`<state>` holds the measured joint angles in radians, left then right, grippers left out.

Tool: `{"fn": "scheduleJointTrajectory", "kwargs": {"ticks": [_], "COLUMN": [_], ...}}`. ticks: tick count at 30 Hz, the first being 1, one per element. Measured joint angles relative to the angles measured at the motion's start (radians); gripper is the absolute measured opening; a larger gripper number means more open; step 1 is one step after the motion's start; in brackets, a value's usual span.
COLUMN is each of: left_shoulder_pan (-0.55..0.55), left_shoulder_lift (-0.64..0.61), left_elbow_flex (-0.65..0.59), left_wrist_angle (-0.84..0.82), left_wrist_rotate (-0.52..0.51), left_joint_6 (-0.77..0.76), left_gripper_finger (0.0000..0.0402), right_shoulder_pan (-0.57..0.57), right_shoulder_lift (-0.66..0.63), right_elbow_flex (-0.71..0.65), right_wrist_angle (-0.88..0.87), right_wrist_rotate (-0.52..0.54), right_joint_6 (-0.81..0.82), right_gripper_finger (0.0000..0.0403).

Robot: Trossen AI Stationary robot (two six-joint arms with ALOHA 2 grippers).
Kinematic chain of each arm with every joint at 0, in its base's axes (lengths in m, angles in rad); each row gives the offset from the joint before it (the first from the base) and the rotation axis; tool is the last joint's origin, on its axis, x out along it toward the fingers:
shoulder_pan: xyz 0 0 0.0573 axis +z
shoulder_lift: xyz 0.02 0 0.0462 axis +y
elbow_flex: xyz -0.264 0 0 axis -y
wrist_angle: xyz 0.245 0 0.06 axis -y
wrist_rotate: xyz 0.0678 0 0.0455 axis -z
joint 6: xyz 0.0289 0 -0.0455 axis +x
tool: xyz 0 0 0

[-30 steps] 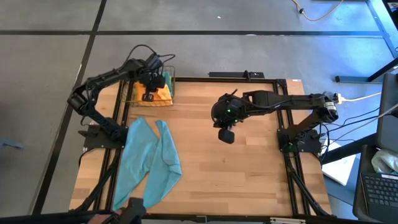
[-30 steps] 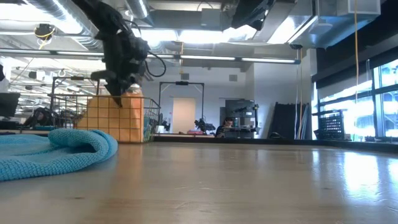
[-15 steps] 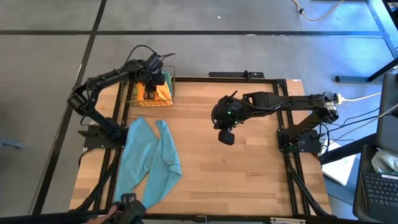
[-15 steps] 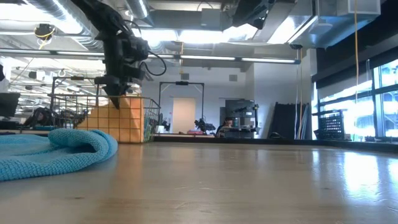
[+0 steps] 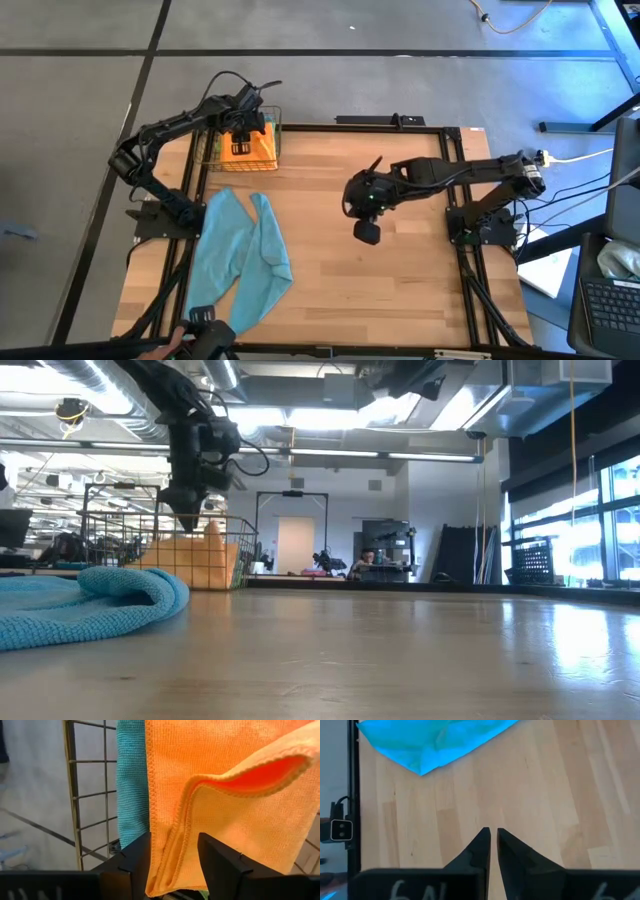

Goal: Fold microfiber towels
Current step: Fold the right light blue microfiber cloth

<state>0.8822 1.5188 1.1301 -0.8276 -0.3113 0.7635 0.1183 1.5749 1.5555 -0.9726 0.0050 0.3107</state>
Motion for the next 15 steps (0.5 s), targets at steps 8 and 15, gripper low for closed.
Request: {"fn": "scheduleJointTrajectory", "kwargs": {"ticks": [8, 15], "left_shoulder_pan": [0.001, -0.020], "left_shoulder_lift": [0.000, -0.004], "left_elbow_flex": [0.026, 0.189], "left_wrist_angle": [0.007, -0.042], "left_wrist_rotate": [-0.016, -0.111], "left_joint_6": [-0.004, -0.171], "left_gripper_finger": [0.0154, 0.0154], "right_shoulder_pan": [0.037, 0.040], "right_shoulder_lift": [0.000, 0.000], "right_elbow_flex": [0.000, 0.000], "right_wrist_angle": [-0.028, -0.065], "right_wrist_rotate": [0.089, 0.213], "right_joint_6": [0.025, 0.024], "right_gripper_finger": [0.0036, 0.0036]}}
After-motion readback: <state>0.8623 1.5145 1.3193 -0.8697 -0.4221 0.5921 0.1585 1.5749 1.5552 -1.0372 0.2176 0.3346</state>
